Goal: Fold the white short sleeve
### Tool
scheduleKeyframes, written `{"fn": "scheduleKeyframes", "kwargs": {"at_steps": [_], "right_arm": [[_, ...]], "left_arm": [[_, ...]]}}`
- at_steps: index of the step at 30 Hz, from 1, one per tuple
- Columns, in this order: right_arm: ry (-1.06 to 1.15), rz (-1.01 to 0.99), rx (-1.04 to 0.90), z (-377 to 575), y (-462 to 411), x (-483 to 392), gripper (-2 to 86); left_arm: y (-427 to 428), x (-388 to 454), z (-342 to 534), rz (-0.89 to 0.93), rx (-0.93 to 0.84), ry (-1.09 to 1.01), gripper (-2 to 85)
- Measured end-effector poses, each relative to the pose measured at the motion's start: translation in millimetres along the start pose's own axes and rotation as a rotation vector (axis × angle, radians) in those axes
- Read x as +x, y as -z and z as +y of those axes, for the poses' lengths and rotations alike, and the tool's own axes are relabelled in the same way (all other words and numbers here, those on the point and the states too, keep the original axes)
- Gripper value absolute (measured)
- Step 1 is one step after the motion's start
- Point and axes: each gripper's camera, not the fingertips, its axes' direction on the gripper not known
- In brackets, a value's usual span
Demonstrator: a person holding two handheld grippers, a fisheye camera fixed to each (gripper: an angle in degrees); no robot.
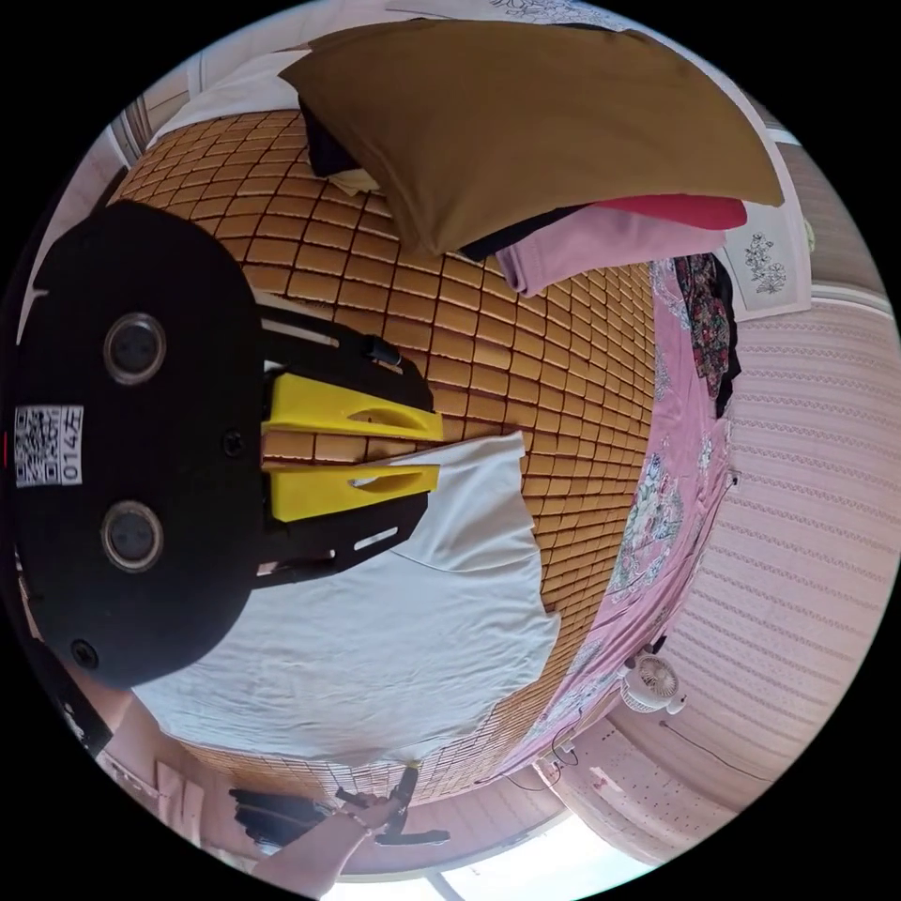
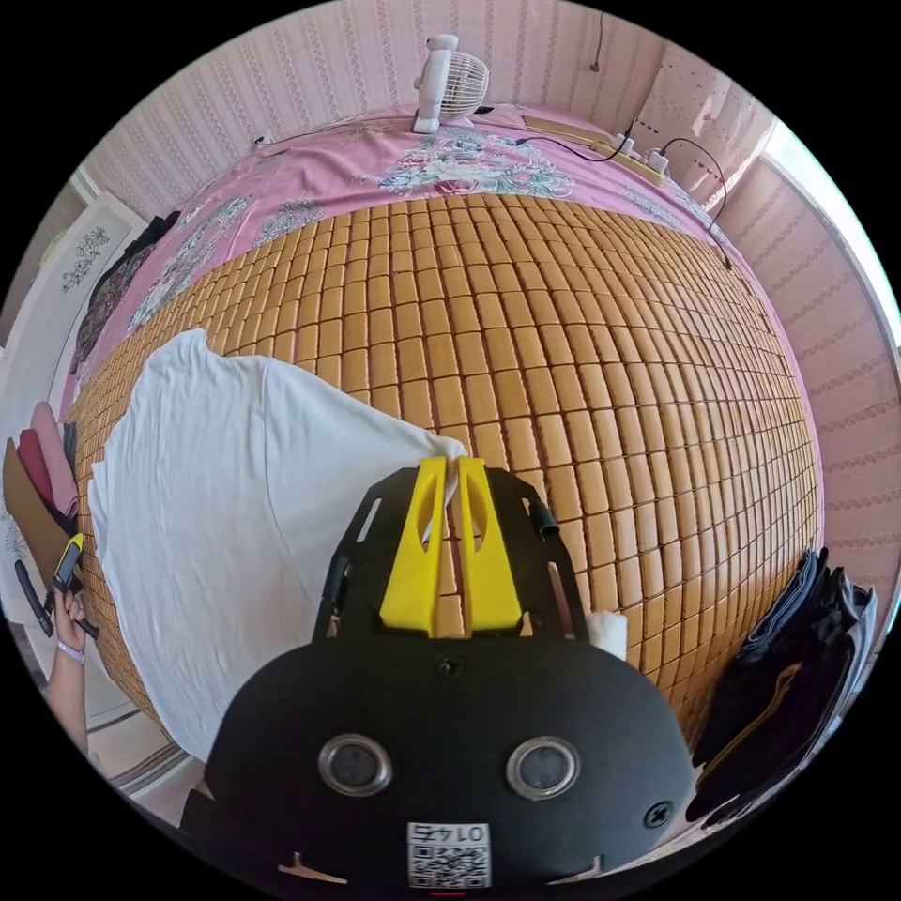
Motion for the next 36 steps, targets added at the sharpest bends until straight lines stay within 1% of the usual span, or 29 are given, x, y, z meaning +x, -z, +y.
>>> {"fn": "scheduleKeyframes", "kwargs": {"at_steps": [3,5,7,9,14,18,20,24,26,29,32,36], "right_arm": [[0.009,0.019,0.068,9,18,-4,5.6],[0.072,0.025,0.136,27,38,-15,5.9],[0.135,0.029,0.159,45,50,-28,6.1],[0.186,0.008,0.165,66,60,-41,6.5],[0.241,-0.157,0.113,125,69,-91,7.4],[0.340,-0.204,0.108,152,70,-139,7.0],[0.449,-0.219,0.127,160,67,-174,5.8],[0.563,-0.311,0.089,145,57,-223,5.5],[0.615,-0.413,0.116,129,56,-254,6.0],[0.750,-0.454,0.130,110,52,-304,7.0],[0.854,-0.491,0.109,94,45,-355,8.3],[0.931,-0.495,0.049,80,33,-410,9.6]], "left_arm": [[-4,3,10,-0.039,-0.004,0.003,5.5],[-10,0,14,-0.036,-0.024,0.025,5.8],[-16,-4,17,-0.033,-0.044,0.039,6.2],[-21,-7,20,-0.042,-0.059,0.048,6.3],[-22,-5,25,-0.088,-0.054,0.011,6.1],[-16,-22,32,-0.012,-0.037,0.057,4.6],[-11,-26,38,0.022,-0.032,0.052,3.7],[-5,-31,49,0.064,-0.013,0.050,5.2],[-8,-31,50,0.070,-0.007,0.061,5.8],[-17,-32,50,0.070,-0.021,0.080,6.6],[-25,-31,50,0.073,-0.047,0.050,5.7],[-30,-32,50,0.082,-0.056,0.022,4.6]]}}
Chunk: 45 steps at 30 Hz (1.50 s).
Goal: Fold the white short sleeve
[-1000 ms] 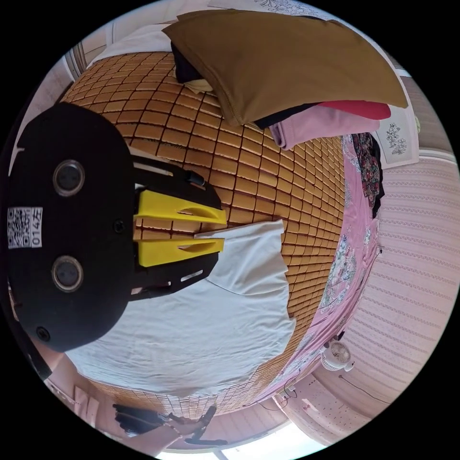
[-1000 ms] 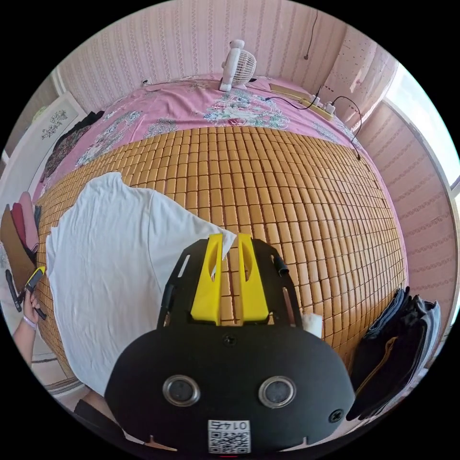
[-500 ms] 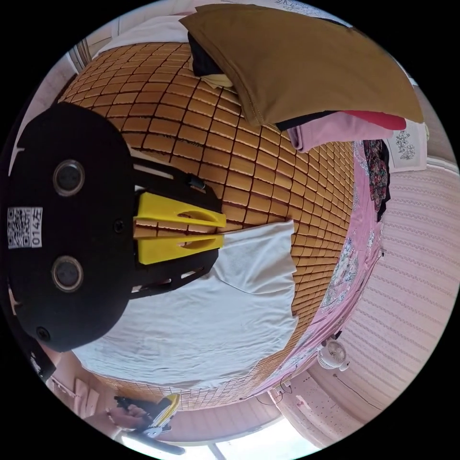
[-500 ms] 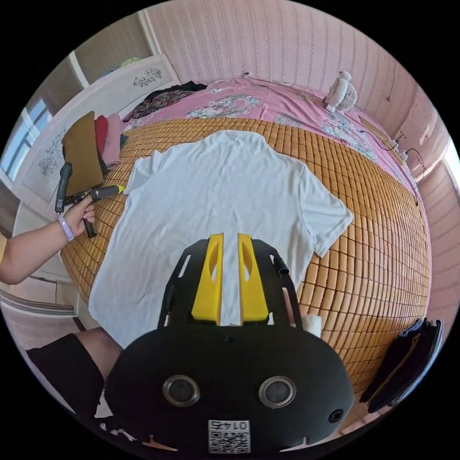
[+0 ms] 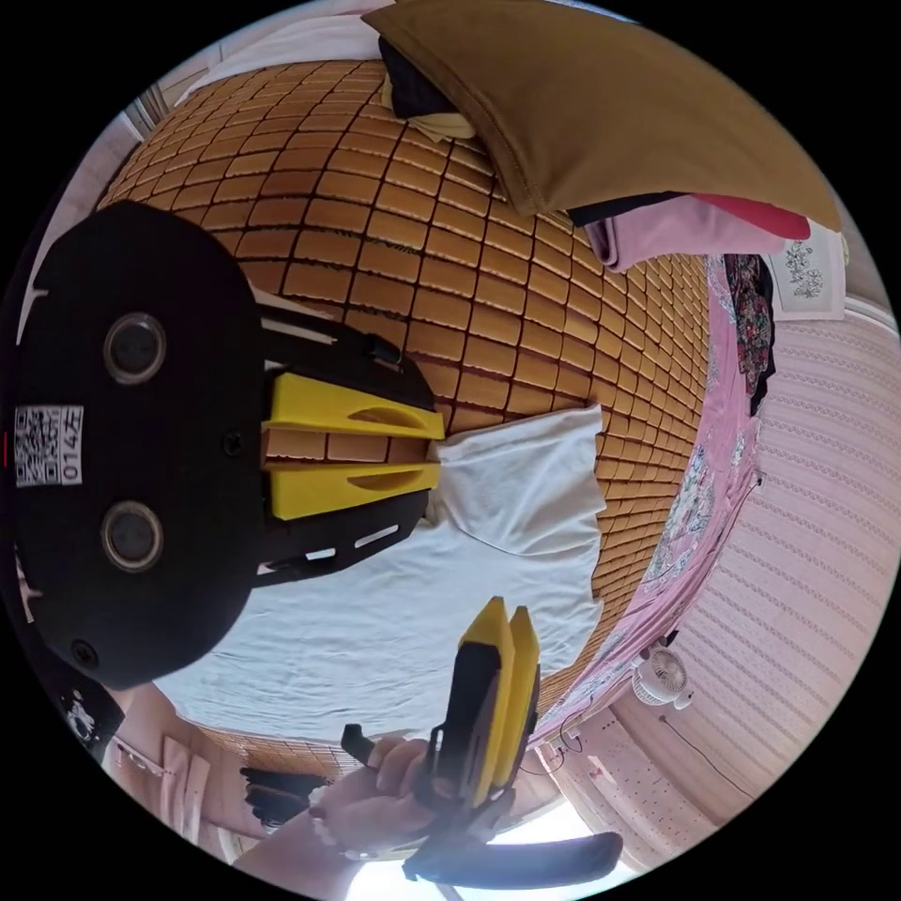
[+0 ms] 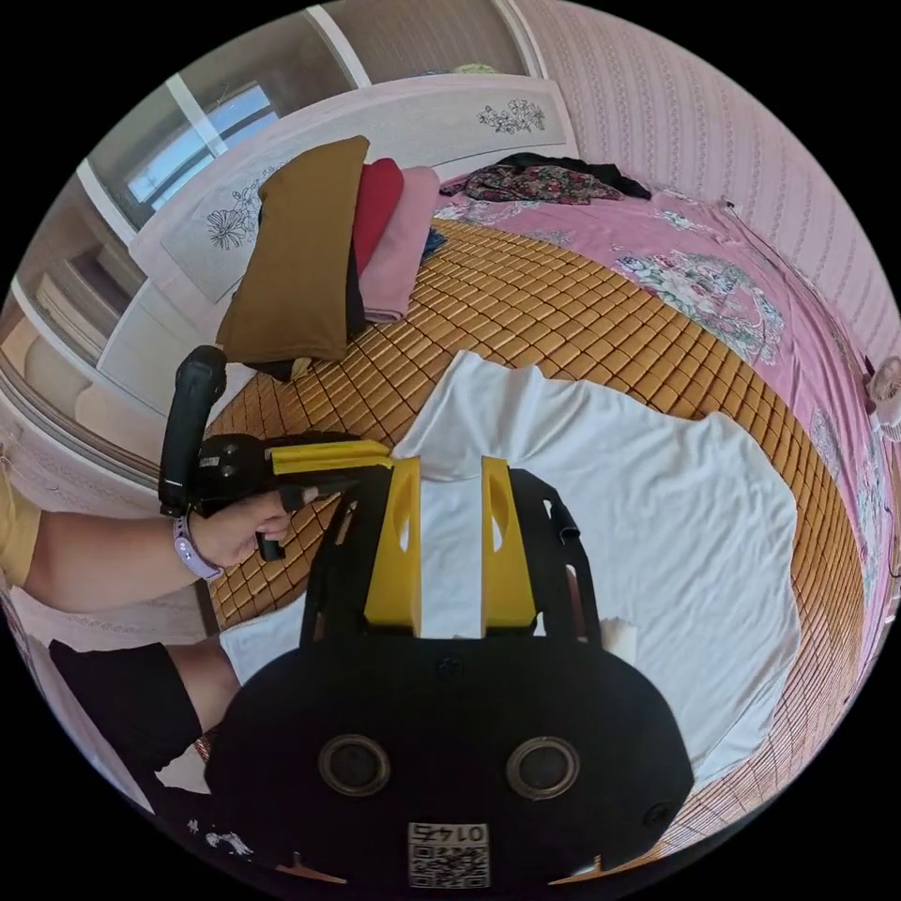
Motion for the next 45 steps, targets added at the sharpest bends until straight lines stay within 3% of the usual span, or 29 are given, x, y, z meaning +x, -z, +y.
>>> {"fn": "scheduleKeyframes", "kwargs": {"at_steps": [10,14,21,25,28,35,45], "right_arm": [[0.002,0.096,-0.167,-98,-92,-11,9.2],[0.052,0.170,-0.122,-91,-95,-17,6.3],[-0.098,0.008,-0.055,-71,-77,19,1.8],[-0.182,0.019,0.184,-20,-7,41,1.4],[-0.236,0.070,0.256,37,47,55,1.9],[-0.451,0.107,0.145,168,78,102,9.3],[-0.823,0.243,0.157,318,123,122,9.2]], "left_arm": [[-5,-12,4,0.060,0.032,0.025,1.0],[-9,-20,2,0.113,0.025,0.053,0.1],[-10,-18,-4,0.136,0.035,0.058,-0.2],[12,-5,-6,0.190,0.156,-0.009,-0.2],[37,21,-6,0.288,0.221,-0.155,-0.2],[26,74,16,0.335,0.053,-0.359,-0.8],[-12,156,-23,0.434,-0.141,-0.435,-1.0]]}}
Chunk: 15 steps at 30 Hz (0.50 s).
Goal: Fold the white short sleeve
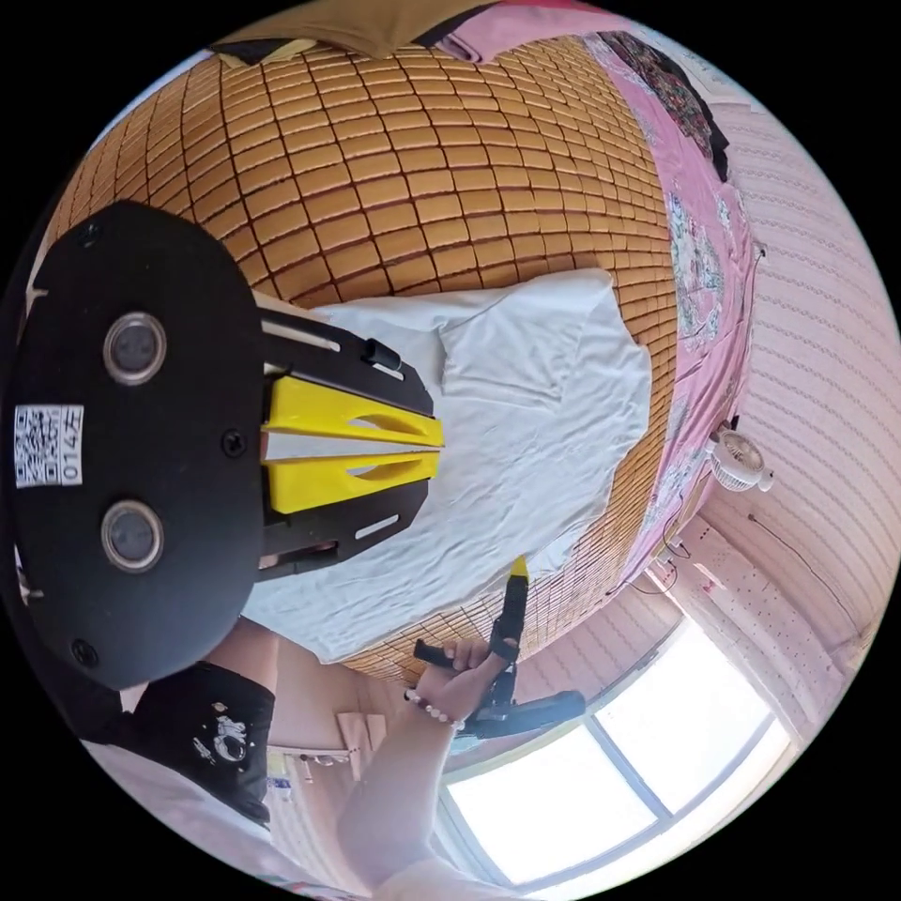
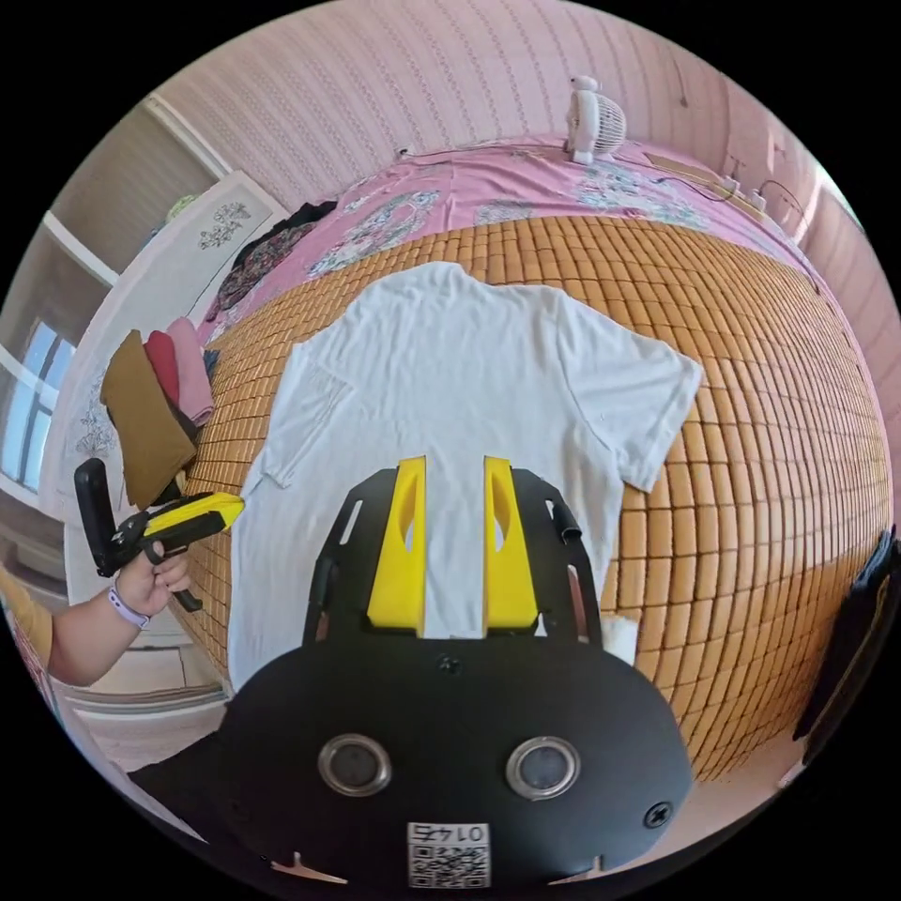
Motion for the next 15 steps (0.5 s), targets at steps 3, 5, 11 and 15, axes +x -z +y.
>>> {"fn": "scheduleKeyframes", "kwargs": {"at_steps": [3,5,11,15], "right_arm": [[-0.133,0.047,0.029,18,16,47,9.1],[-0.217,0.070,0.065,24,25,77,9.0],[-0.199,0.077,0.061,13,12,107,8.1],[-0.188,0.101,-0.005,7,-3,116,5.7]], "left_arm": [[-23,21,-36,0.021,-0.020,-0.061,-0.9],[-39,35,-60,0.005,-0.040,-0.105,-0.8],[-96,88,-137,0.050,-0.040,-0.176,-0.5],[-147,136,-193,0.023,-0.045,-0.259,1.0]]}}
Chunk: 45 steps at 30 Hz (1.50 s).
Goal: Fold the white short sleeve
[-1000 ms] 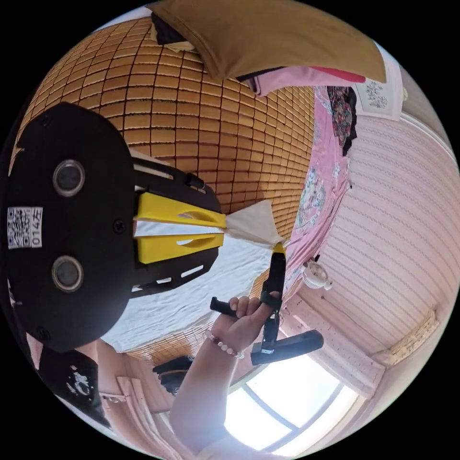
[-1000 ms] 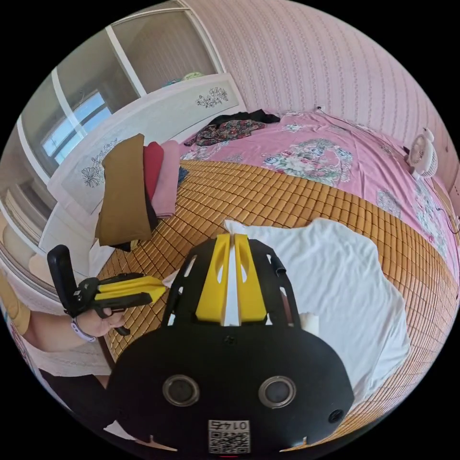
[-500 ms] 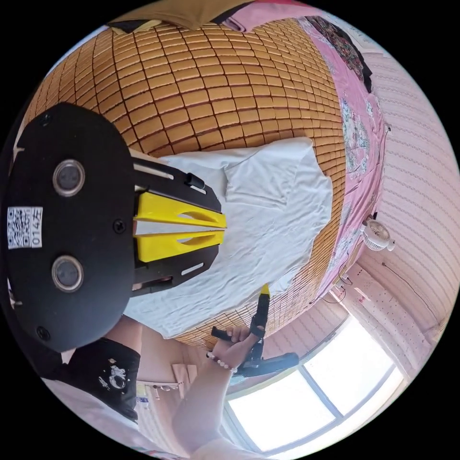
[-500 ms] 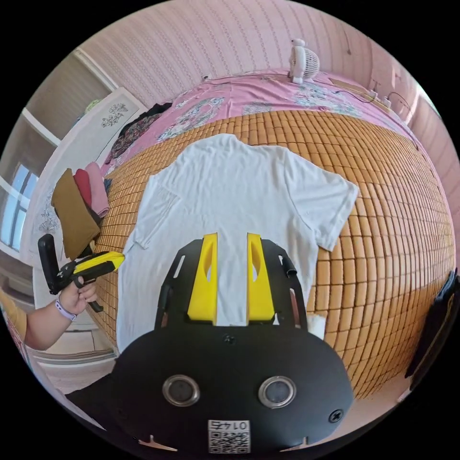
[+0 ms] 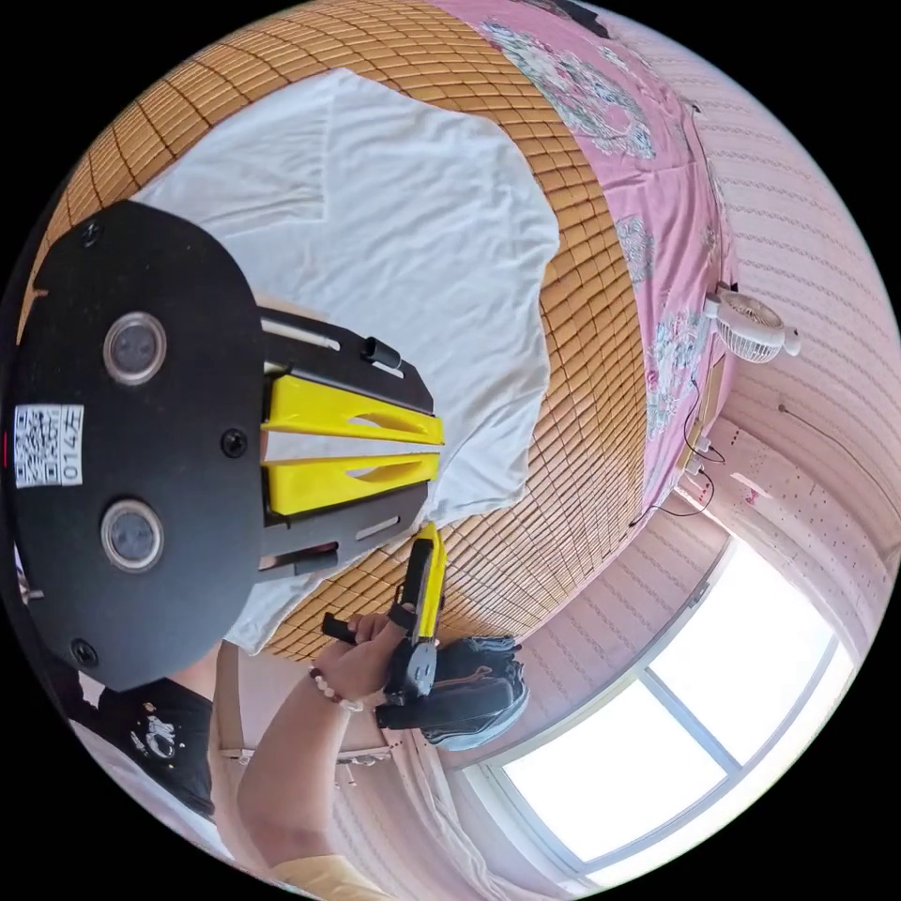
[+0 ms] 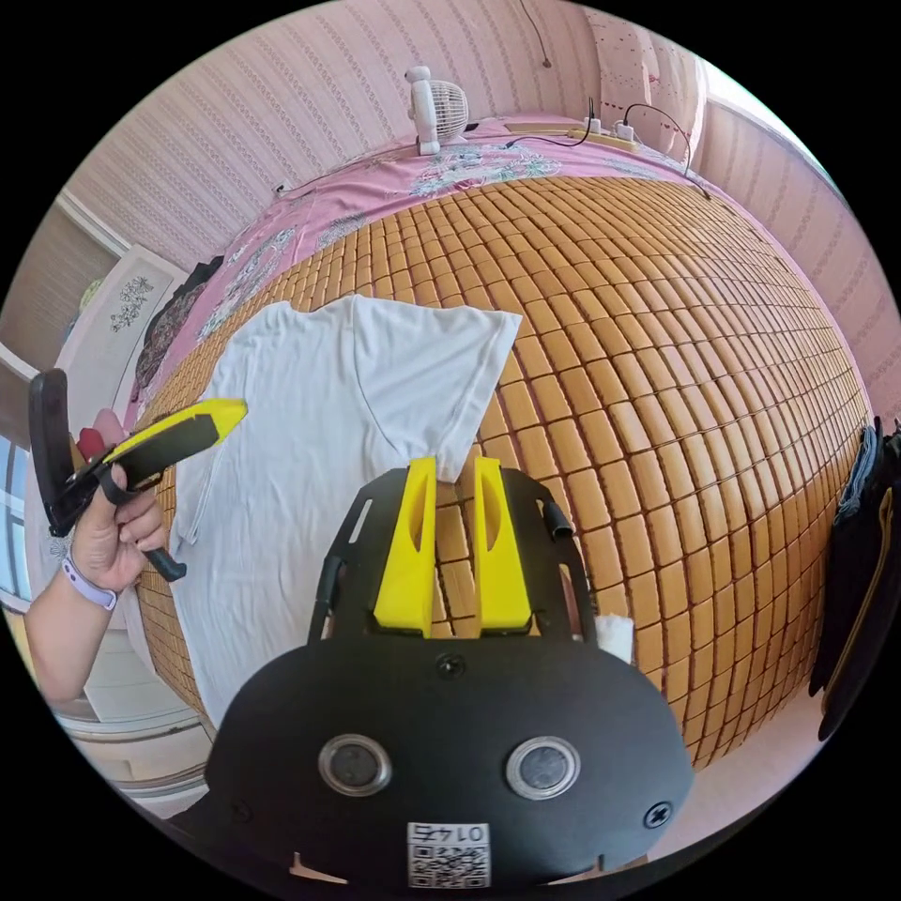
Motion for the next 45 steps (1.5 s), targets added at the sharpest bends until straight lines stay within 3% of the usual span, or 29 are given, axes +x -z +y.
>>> {"fn": "scheduleKeyframes", "kwargs": {"at_steps": [6,13,20,24,26,29,35,45], "right_arm": [[0.052,-0.013,0.058,11,1,12,1.0],[0.053,-0.053,0.055,14,3,26,0.2],[0.066,-0.079,0.056,16,4,36,0.1],[0.077,-0.120,0.110,16,22,41,0.3],[0.225,-0.139,0.232,19,56,25,0.7],[0.439,-0.268,0.260,30,80,0,1.7],[0.513,-0.276,0.042,26,44,-16,7.6],[0.420,-0.150,0.039,-88,-22,-56,10.2]], "left_arm": [[-67,47,-79,-0.072,0.004,-0.102,4.6],[-139,90,-117,-0.188,-0.143,-0.216,5.8],[-146,101,-120,-0.212,-0.194,-0.260,0.3],[-81,81,-112,-0.127,0.000,-0.171,-0.3],[-32,72,-95,-0.115,0.113,-0.157,-0.2],[40,47,-41,-0.163,0.225,-0.067,0.5],[82,-18,73,-0.268,0.073,0.178,5.7],[159,-137,135,-0.478,0.180,0.456,7.6]]}}
